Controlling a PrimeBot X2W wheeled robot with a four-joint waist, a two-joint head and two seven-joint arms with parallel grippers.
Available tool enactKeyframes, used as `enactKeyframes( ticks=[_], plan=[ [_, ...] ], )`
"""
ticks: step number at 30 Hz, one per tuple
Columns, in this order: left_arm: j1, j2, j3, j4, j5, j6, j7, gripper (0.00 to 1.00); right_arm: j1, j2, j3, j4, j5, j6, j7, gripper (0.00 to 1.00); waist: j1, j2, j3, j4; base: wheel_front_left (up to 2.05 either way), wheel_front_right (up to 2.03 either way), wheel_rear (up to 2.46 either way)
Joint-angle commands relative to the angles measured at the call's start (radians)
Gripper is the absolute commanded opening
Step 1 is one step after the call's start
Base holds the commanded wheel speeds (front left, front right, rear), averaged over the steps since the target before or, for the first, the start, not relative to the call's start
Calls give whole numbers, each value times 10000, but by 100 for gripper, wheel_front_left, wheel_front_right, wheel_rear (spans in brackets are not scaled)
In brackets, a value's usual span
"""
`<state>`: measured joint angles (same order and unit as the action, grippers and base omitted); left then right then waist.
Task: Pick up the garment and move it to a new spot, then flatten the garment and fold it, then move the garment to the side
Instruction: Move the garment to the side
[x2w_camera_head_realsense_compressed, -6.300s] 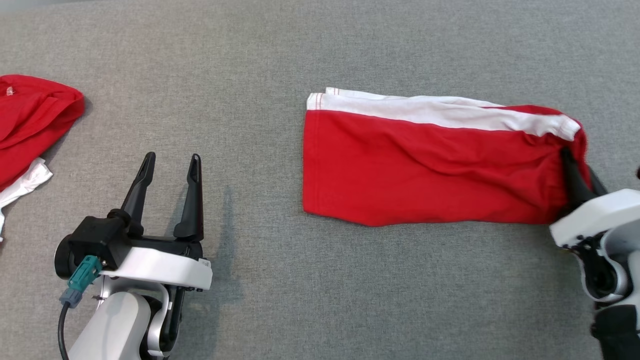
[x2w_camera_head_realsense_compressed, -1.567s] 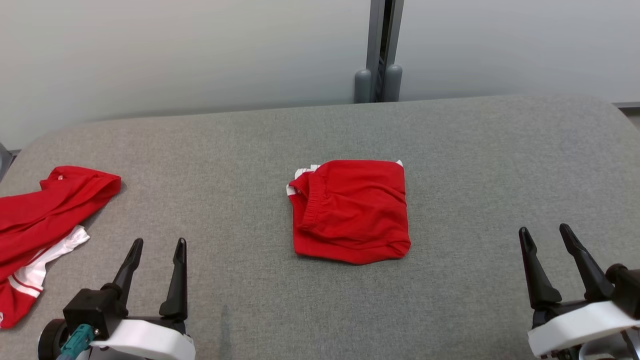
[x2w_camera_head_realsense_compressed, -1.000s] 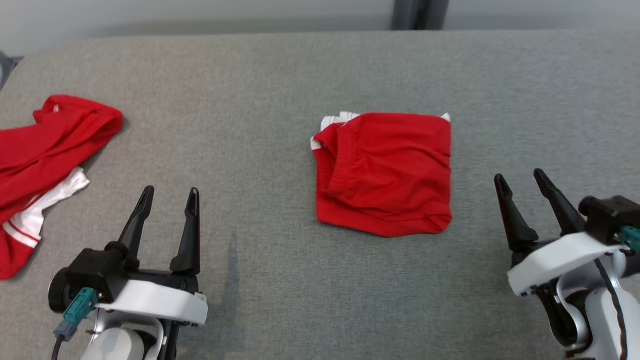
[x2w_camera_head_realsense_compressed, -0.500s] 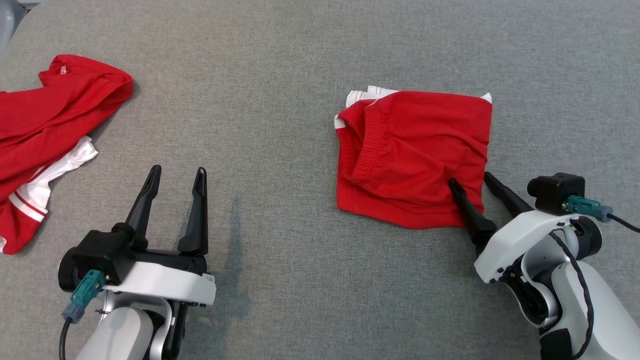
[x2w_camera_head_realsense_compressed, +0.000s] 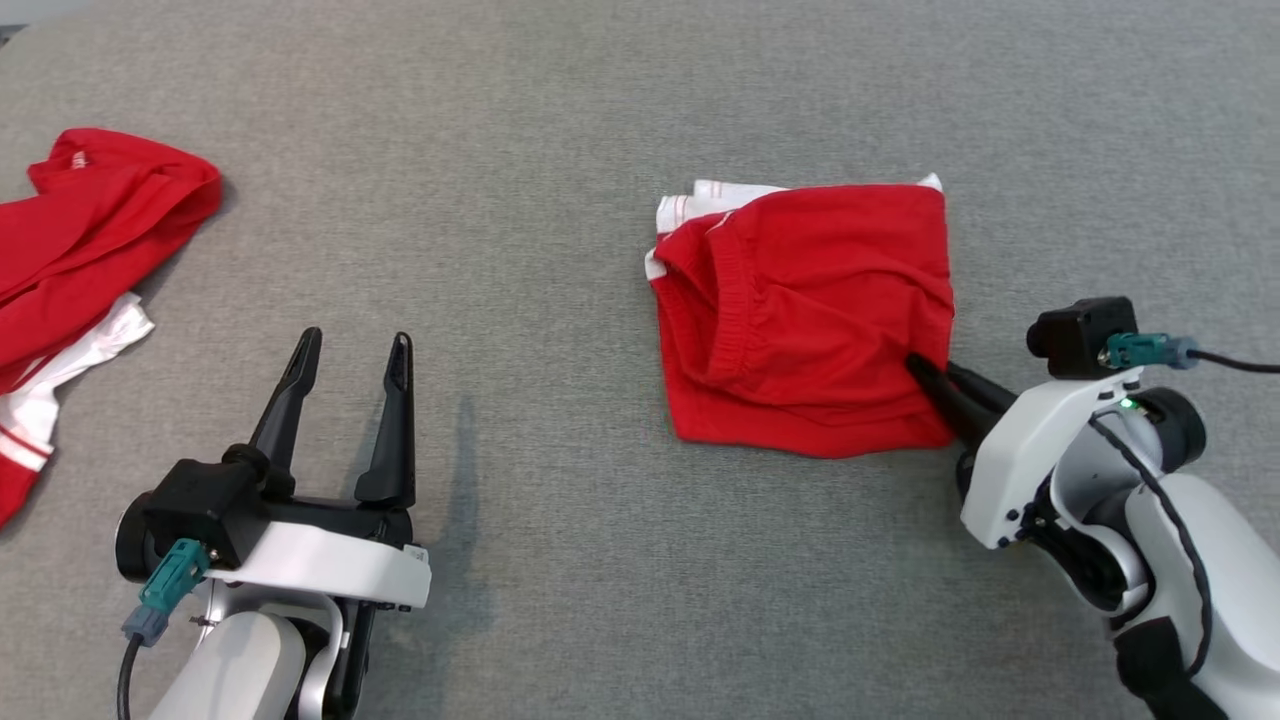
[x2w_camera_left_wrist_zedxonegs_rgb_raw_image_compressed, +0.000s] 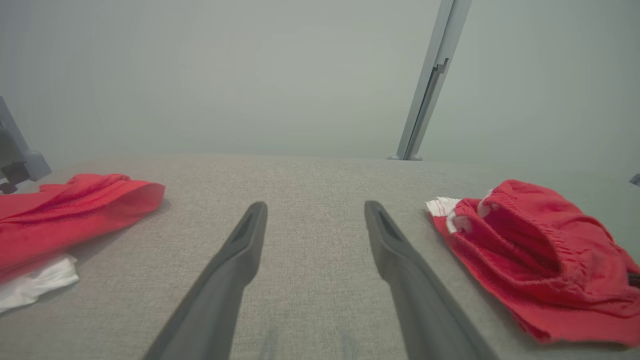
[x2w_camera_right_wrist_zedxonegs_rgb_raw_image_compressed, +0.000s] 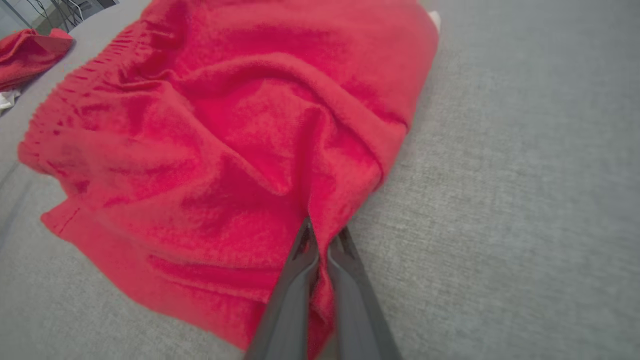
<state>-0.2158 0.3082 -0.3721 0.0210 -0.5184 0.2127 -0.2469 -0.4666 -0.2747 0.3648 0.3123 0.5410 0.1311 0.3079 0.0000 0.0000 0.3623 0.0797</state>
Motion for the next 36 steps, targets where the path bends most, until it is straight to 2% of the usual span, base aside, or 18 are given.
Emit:
enactKeyframes(
  ticks=[1, 10, 14, 24, 31, 36],
  plan=[
    [-172, 63, 50, -38, 109, 25, -21, 100, -98, -119, 7, -33, 18, -6, -4, 0, 0, 0, 14, -101, 0, 0, 0],
    [-264, 261, 119, -332, 184, 105, 5, 100, -617, -915, 710, -310, -105, -6, -26, 0, 0, 0, 280, -1279, 0, 0, 0],
    [-288, 468, 198, -528, 233, 159, 128, 100, -1039, -1041, 1246, -84, 391, -6, -244, 0, 0, 0, 453, -2035, 0, 0, 0],
    [-815, 1013, 169, -1274, 487, 89, 662, 100, -2424, -1806, 2231, 1508, 1408, -6, -1559, 0, 0, 0, 1112, -3543, 0, 0, 0],
    [-1140, 1375, 120, -1883, 663, 117, 1133, 100, -3505, -2195, 2380, 2991, 2056, -6, -2447, 0, 0, 0, 1550, -4268, 0, 0, 0],
    [-1436, 1506, -113, -2227, 858, -4, 1476, 100, -4407, -2542, 2339, 4056, 2261, -5, -2994, 0, 0, 0, 1881, -4521, 0, 0, 0]
  ],
)
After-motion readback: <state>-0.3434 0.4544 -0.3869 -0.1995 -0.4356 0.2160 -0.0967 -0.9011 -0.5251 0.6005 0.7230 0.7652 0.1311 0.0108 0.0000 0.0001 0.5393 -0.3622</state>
